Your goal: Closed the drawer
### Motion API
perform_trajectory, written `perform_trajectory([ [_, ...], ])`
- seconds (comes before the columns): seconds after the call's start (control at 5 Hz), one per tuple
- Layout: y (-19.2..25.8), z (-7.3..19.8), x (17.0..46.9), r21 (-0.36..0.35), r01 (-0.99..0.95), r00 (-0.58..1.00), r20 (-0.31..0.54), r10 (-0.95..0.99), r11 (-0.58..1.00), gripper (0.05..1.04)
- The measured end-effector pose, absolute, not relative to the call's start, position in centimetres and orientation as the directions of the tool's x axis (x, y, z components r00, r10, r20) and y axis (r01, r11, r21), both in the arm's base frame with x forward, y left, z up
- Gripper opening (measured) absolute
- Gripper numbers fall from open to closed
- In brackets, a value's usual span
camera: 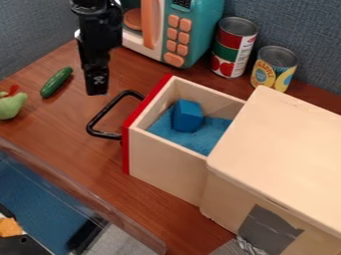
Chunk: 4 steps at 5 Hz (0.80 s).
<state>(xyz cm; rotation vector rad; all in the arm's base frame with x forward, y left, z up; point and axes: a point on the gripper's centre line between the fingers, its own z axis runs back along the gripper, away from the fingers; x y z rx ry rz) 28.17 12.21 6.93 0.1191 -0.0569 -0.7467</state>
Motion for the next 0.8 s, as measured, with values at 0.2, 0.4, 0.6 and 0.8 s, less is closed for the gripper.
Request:
perform_trajectory([
  [0.2,11.2,5.9,29.3,0.157,0.843,0.532,-0.093,-0.842,0.515,0.999],
  [0.4,10.1,6.4,30.2,0.11,0.958,0.283,-0.199,-0.938,0.265,0.999],
  [0.6,9.3,5.2,29.1,0.035,0.999,0.03,-0.222,-0.975,0.023,0.999],
  [0.8,9.7,4.9,28.5,0.031,0.995,-0.081,-0.257,-0.963,-0.092,0.999],
])
